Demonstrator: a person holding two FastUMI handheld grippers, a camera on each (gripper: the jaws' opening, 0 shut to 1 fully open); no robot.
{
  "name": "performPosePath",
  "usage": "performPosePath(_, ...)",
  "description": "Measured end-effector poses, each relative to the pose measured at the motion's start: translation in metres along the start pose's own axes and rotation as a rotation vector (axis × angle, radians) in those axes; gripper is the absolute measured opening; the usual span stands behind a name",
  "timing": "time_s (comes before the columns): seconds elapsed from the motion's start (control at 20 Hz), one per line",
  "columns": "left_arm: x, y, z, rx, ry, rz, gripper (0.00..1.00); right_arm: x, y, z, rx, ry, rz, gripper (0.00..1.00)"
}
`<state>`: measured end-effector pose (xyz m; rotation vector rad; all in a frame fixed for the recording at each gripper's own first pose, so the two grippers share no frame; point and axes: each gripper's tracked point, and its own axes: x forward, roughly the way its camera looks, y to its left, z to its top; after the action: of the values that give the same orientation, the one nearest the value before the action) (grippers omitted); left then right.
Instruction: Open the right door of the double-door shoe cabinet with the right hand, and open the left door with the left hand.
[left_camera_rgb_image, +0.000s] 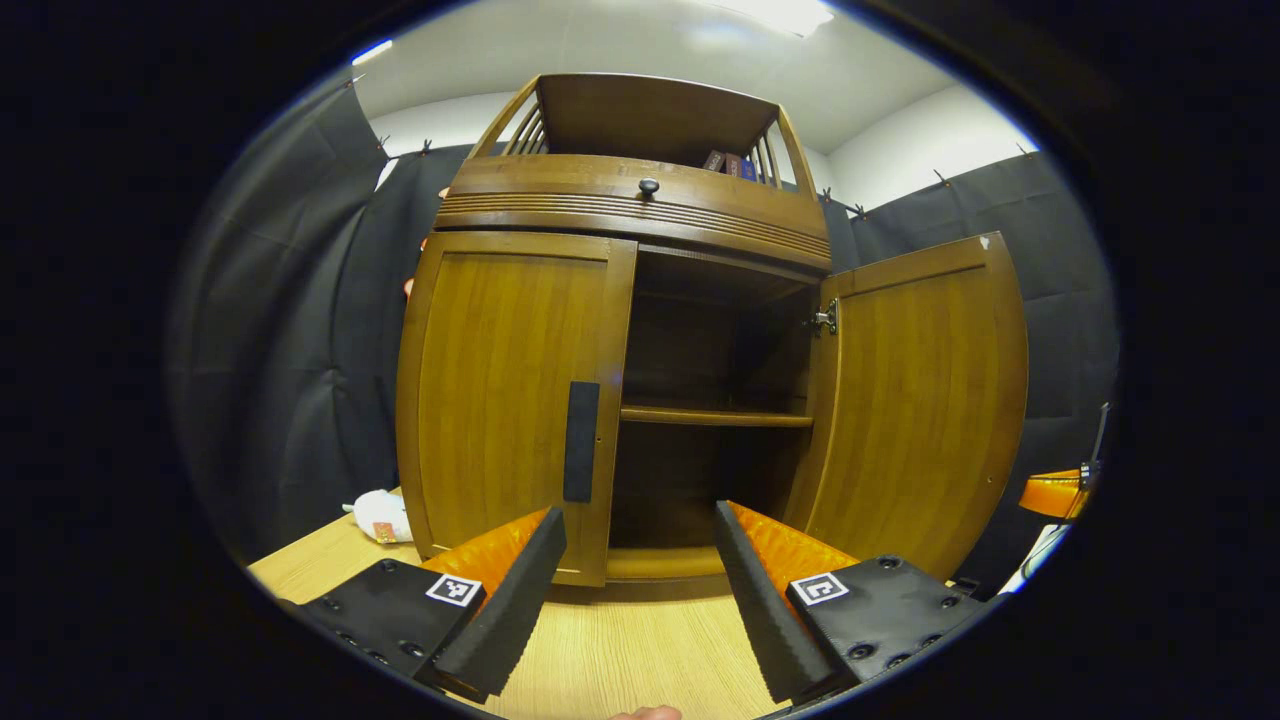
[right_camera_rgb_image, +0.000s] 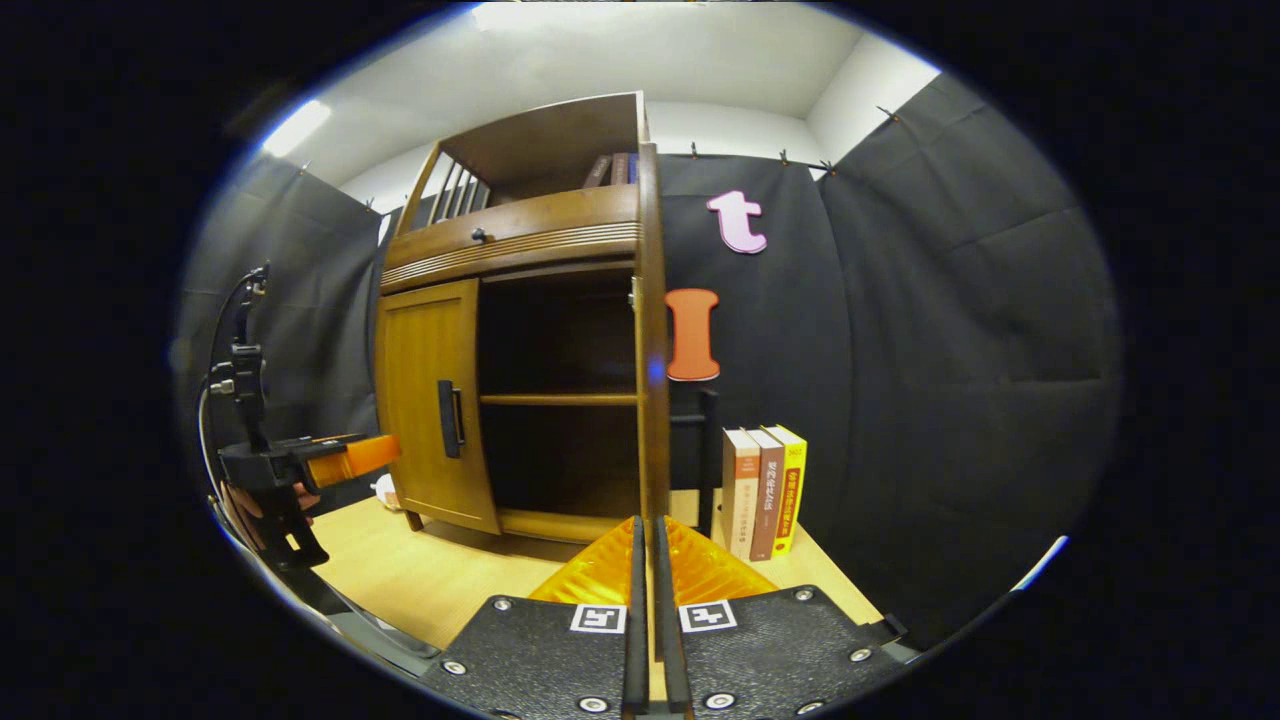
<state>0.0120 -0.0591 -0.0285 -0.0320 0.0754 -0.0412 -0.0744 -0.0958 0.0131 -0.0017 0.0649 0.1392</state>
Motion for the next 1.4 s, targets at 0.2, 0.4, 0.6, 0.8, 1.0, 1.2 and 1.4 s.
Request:
performPosePath(0.2,-0.003,0.014,-0.002,-0.008,0.002,0.037,0.94,0.027,0.044,0.006,0.007,-0.048,0.092,0.14)
performPosePath(0.4,-0.009,0.039,0.001,-0.01,-0.005,0.094,0.93,0.047,0.065,-0.009,0.053,-0.006,0.136,0.34)
performPosePath(0.6,-0.009,0.06,0.002,-0.023,-0.008,0.131,0.96,0.066,0.063,-0.024,0.1,0.032,0.075,0.51)
performPosePath(0.8,0.006,0.072,0.01,0.009,-0.03,0.136,0.93,0.069,0.04,-0.027,0.084,0.01,-0.041,0.95)
performPosePath(1.0,0.04,0.067,0.021,0.019,-0.045,0.088,0.94,0.068,0.044,-0.024,0.048,0.01,-0.052,0.91)
performPosePath(1.2,0.081,0.056,0.027,0.046,-0.037,0.014,0.94,0.066,0.052,-0.018,0.047,0.004,-0.036,0.92)
performPosePath(1.4,0.115,0.057,0.018,0.014,0.012,-0.016,0.94,0.063,0.056,-0.016,0.012,-0.003,-0.033,0.92)
